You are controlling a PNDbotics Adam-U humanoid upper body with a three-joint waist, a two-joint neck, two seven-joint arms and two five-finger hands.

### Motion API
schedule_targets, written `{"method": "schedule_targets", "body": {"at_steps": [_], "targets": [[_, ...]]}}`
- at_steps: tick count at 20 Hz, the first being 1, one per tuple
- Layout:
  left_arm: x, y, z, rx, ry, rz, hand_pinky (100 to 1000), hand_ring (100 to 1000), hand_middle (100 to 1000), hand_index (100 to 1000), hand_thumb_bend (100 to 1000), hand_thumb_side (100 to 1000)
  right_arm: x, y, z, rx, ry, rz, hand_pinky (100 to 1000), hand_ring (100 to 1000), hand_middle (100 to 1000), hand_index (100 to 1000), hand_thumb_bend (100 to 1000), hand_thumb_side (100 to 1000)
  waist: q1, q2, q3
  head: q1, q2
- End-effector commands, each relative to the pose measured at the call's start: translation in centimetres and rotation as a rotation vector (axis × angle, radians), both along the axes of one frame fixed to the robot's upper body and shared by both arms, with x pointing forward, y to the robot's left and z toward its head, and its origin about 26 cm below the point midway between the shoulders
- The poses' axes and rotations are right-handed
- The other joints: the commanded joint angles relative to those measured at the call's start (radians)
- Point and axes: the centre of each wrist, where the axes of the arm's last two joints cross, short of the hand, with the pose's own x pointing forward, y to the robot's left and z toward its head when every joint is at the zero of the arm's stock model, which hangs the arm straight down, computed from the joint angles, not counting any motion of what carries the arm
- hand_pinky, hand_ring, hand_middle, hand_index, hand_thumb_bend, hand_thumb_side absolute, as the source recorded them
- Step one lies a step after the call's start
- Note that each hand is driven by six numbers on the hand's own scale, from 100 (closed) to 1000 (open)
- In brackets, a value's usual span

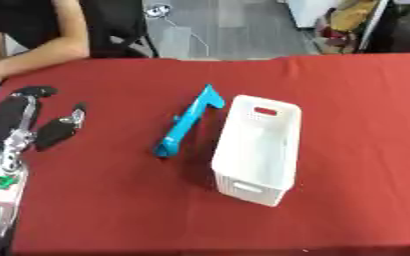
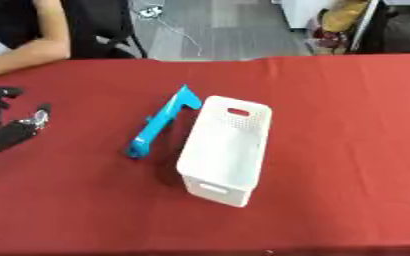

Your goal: Pick up objects on the table and place them in the box.

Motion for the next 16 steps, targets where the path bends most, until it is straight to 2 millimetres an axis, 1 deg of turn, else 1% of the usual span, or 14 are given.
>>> {"method": "schedule_targets", "body": {"at_steps": [1,2,4,7,9,10,11,12,16], "targets": [[1.2,0.1,3.6,0.095,-0.079,-0.015,607,683,733,825,493,641,-0.3,-0.3,0.7,-0.031,-0.017,-0.008,787,888,882,943,100,982,0.001,-0.018,-0.002,-0.004,-0.001],[1.7,-0.2,4.4,0.11,-0.092,-0.03,622,679,724,810,502,644,-0.3,-0.3,0.7,-0.031,-0.015,-0.008,787,888,882,943,100,982,0.001,-0.021,-0.004,-0.002,-0.001],[2.8,-0.9,5.6,0.133,-0.086,-0.078,644,687,734,817,506,649,-0.4,-0.3,0.6,-0.03,-0.01,-0.006,787,888,882,943,100,981,0.001,-0.025,-0.006,0.002,-0.001],[4.4,-2.3,6.5,0.149,-0.061,-0.14,653,716,765,833,476,660,-0.4,-0.2,0.4,-0.031,-0.004,0.0,788,888,882,944,100,980,0.003,-0.027,-0.009,0.01,-0.001],[5.1,-3.2,6.6,0.14,-0.055,-0.167,656,724,774,833,470,670,-0.3,-0.2,0.4,-0.03,-0.003,0.002,788,888,882,944,100,980,0.003,-0.026,-0.011,0.01,-0.001],[5.4,-3.7,6.5,0.135,-0.053,-0.181,662,733,786,833,536,689,-0.3,-0.1,0.4,-0.03,-0.003,0.003,788,888,882,944,100,980,0.003,-0.026,-0.012,0.011,-0.001],[5.7,-4.3,6.4,0.131,-0.047,-0.199,661,732,787,833,465,683,-0.3,-0.1,0.4,-0.03,-0.003,0.005,788,888,882,944,100,980,0.003,-0.026,-0.012,0.012,-0.001],[6.0,-4.8,6.3,0.127,-0.041,-0.217,670,735,787,833,463,699,-0.3,-0.1,0.4,-0.03,-0.003,0.007,788,888,882,944,100,981,0.003,-0.027,-0.014,0.014,-0.001],[7.2,-7.2,5.8,0.121,-0.018,-0.292,675,725,776,827,463,711,-0.3,0.0,0.4,-0.029,-0.001,0.013,788,888,882,944,100,982,0.003,-0.029,-0.016,0.021,-0.001]]}}
